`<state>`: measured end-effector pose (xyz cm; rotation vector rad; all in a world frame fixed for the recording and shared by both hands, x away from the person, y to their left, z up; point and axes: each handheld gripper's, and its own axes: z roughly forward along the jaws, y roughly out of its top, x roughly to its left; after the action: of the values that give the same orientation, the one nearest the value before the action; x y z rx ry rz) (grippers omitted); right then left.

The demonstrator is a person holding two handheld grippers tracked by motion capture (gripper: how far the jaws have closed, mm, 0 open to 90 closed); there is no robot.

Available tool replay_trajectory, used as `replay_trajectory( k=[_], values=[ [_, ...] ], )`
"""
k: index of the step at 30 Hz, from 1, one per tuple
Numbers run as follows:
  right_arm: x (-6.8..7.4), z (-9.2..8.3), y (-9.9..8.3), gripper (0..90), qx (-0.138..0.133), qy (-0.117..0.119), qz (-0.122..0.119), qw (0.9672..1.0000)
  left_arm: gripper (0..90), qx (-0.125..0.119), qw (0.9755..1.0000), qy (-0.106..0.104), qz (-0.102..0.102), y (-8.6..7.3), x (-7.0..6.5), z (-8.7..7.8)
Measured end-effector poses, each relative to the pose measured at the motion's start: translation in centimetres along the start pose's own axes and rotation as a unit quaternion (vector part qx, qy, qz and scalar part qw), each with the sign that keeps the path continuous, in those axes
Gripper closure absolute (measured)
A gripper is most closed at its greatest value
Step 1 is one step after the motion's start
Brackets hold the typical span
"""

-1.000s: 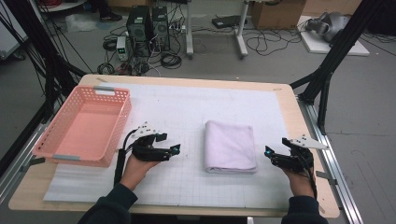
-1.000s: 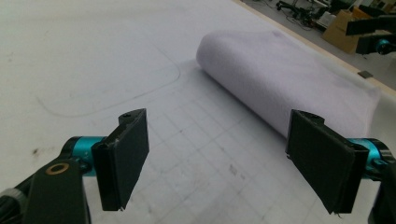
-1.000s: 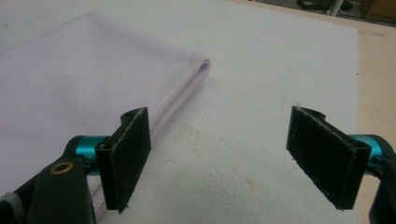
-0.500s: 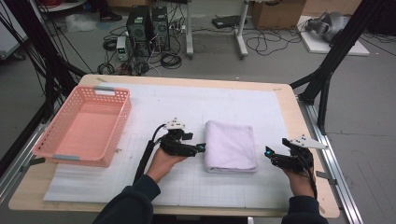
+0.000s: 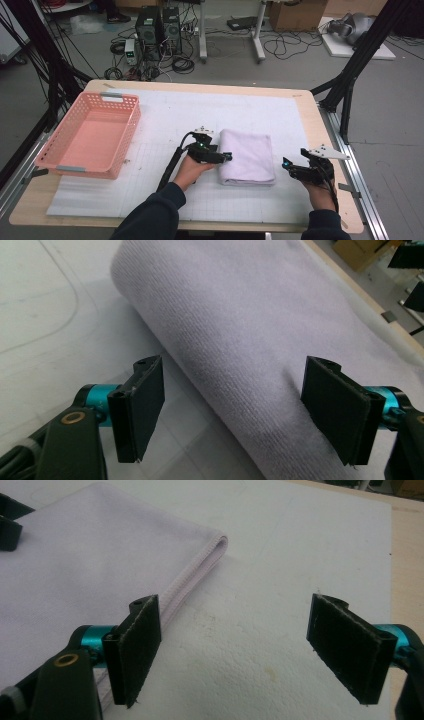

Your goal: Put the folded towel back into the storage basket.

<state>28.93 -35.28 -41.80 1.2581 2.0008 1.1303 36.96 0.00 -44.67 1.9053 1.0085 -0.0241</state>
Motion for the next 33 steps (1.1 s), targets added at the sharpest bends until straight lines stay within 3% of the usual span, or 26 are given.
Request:
replay_trajectory(
  k=[4,7,10,17,22,28,33],
  values=[
    [0.1,0.1,0.0,20.8,0.000,0.002,-0.002,1.0000,26.3,0.018,0.9997,-0.003,0.014,0.1,-0.6,0.7],
    [0.2,0.1,0.0,20.9,0.003,0.003,-0.001,1.0000,34.8,0.023,0.9995,-0.011,0.016,0.1,-0.6,0.7],
    [0.2,0.2,0.0,20.9,0.001,0.005,-0.004,1.0000,51.6,0.020,0.9987,-0.032,0.033,-0.1,-0.6,0.8],
    [0.2,0.3,0.1,20.9,0.001,0.009,0.002,1.0000,70.3,0.011,0.9985,-0.050,0.017,-0.1,-0.3,0.7],
    [0.1,0.2,0.0,20.9,-0.002,0.008,0.002,1.0000,72.7,-0.011,0.9979,-0.064,0.007,-0.4,0.1,0.0],
    [0.1,0.2,-0.1,20.9,0.000,0.008,0.001,1.0000,72.9,-0.030,0.9964,-0.077,0.023,-0.3,0.4,-1.4],
    [0.2,0.2,-0.1,20.9,0.001,0.008,0.002,1.0000,72.9,-0.045,0.9954,-0.081,0.024,-0.3,1.3,-3.4]
  ],
)
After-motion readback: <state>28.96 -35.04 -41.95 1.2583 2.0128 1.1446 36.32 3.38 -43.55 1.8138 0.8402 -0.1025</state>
